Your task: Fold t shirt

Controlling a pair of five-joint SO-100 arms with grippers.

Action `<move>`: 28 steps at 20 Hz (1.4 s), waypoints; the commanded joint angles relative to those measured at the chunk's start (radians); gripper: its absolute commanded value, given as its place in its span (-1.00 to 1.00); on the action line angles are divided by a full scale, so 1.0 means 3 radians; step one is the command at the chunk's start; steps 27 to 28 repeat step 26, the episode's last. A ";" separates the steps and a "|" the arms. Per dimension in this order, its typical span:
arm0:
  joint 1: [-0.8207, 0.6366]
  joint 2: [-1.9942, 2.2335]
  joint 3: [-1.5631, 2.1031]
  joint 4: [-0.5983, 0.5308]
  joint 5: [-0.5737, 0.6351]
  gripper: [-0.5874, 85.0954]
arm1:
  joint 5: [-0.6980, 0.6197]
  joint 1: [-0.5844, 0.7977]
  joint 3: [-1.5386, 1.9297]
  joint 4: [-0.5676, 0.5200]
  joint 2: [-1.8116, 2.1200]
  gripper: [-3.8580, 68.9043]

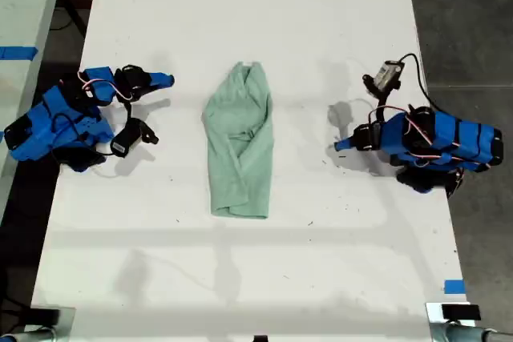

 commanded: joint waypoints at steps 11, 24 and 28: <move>-0.0189 0.0041 0.0133 -0.0010 -0.0082 -0.99 | 0.0072 -0.0036 0.0194 0.0056 0.0041 -0.84; -0.0026 0.0041 0.0133 -0.0031 0.0005 -0.99 | 0.0051 -0.0036 0.0194 0.0056 0.0041 -0.84; -0.0020 0.0041 0.0133 -0.0031 0.0005 -0.99 | 0.0051 -0.0036 0.0194 0.0051 0.0041 -0.84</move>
